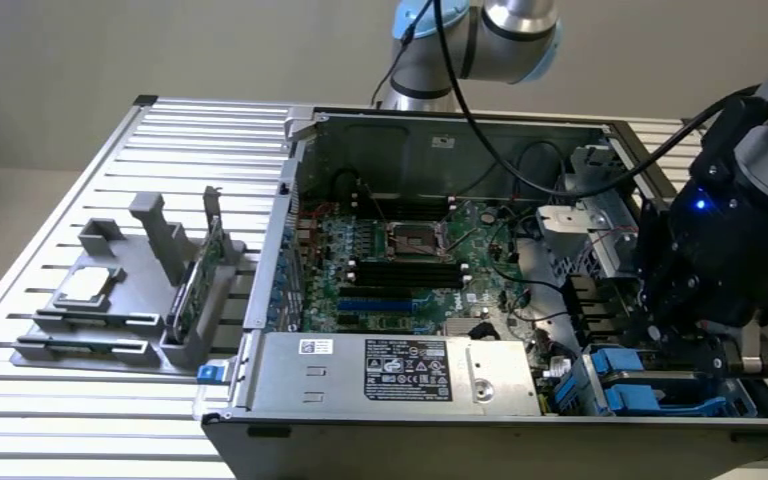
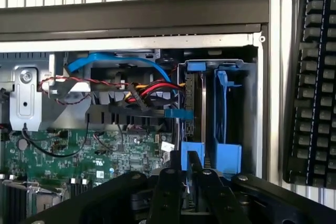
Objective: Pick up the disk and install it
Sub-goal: 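Insert the second disk wire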
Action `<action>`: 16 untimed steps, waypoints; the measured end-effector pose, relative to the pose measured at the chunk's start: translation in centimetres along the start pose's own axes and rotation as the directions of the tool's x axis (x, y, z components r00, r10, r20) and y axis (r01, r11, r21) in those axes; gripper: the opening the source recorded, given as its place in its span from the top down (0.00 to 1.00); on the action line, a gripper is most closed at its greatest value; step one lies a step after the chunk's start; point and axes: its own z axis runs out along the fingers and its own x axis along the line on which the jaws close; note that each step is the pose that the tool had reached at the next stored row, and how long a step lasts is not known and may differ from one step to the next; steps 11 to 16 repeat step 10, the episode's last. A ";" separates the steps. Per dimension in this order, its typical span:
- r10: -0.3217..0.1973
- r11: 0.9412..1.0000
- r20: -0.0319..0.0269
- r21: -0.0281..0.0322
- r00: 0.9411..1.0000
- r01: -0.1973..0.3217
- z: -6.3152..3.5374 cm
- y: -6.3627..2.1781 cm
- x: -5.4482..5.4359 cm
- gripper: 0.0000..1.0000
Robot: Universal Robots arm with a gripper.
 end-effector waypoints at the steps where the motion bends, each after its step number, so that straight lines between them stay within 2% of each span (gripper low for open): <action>1: 0.000 1.000 0.000 0.000 1.000 0.000 -0.05 -0.02 0.0 0.89; 2: 0.000 1.000 -0.002 0.000 1.000 0.000 -0.05 -0.02 0.0 0.89; 16: 0.000 1.000 -0.001 0.000 1.000 0.000 -0.06 -0.02 0.0 0.89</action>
